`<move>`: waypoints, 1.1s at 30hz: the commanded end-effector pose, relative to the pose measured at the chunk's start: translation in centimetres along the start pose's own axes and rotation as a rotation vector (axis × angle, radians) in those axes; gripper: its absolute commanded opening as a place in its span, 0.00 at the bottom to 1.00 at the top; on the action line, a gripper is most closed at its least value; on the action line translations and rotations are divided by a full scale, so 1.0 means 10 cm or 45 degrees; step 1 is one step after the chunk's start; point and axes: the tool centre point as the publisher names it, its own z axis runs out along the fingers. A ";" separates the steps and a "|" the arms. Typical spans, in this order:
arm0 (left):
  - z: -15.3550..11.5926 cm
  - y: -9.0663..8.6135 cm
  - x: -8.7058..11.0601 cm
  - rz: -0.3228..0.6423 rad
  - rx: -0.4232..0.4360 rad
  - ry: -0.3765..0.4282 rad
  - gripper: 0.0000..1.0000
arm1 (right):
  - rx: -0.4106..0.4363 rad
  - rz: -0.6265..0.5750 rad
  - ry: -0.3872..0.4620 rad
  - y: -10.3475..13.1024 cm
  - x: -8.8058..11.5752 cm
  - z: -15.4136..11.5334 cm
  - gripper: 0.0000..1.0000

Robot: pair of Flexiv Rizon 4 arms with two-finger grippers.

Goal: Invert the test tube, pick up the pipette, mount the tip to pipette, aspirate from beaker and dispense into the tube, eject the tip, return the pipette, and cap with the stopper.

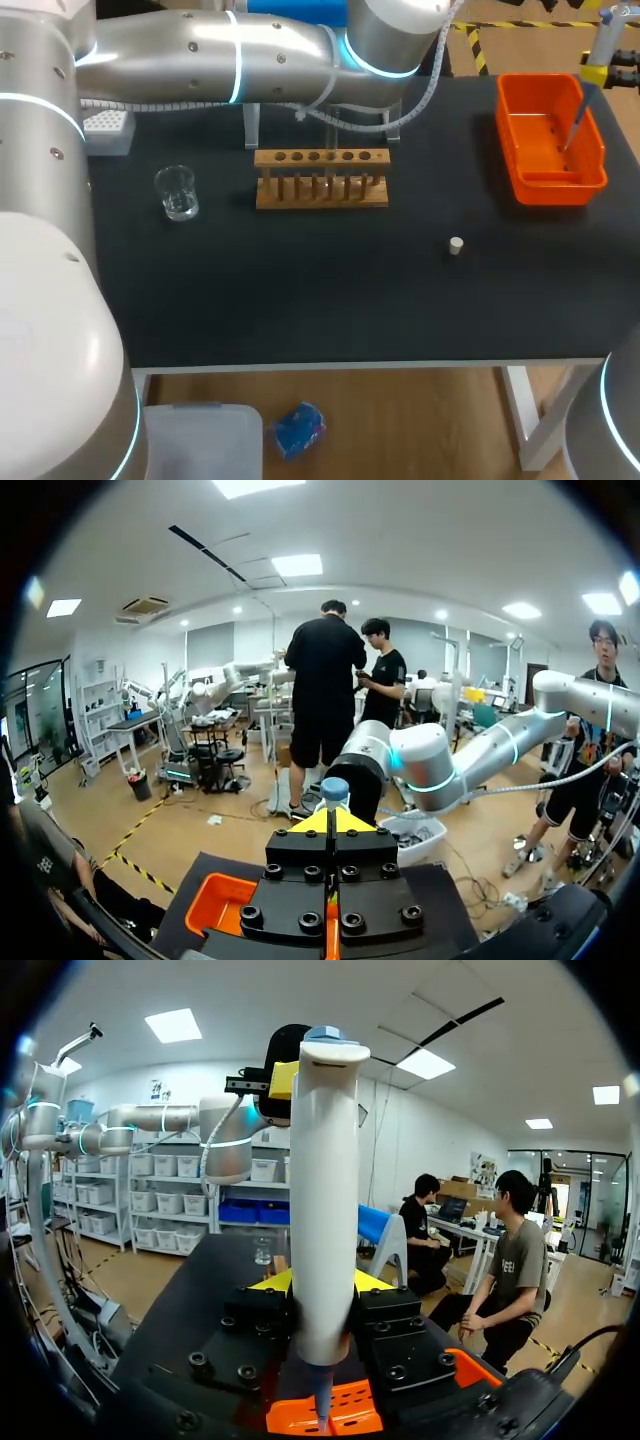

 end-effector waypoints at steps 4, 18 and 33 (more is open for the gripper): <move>0.08 -0.04 -0.07 0.003 -0.002 0.019 0.00 | 0.004 0.000 0.000 0.01 0.00 0.00 0.00; 0.15 0.01 -0.09 -0.009 0.013 0.028 0.00 | 0.004 0.000 0.000 0.01 0.00 0.00 0.00; 0.24 0.08 -0.03 -0.030 0.032 0.055 0.00 | 0.004 0.000 0.000 0.01 0.00 0.00 0.00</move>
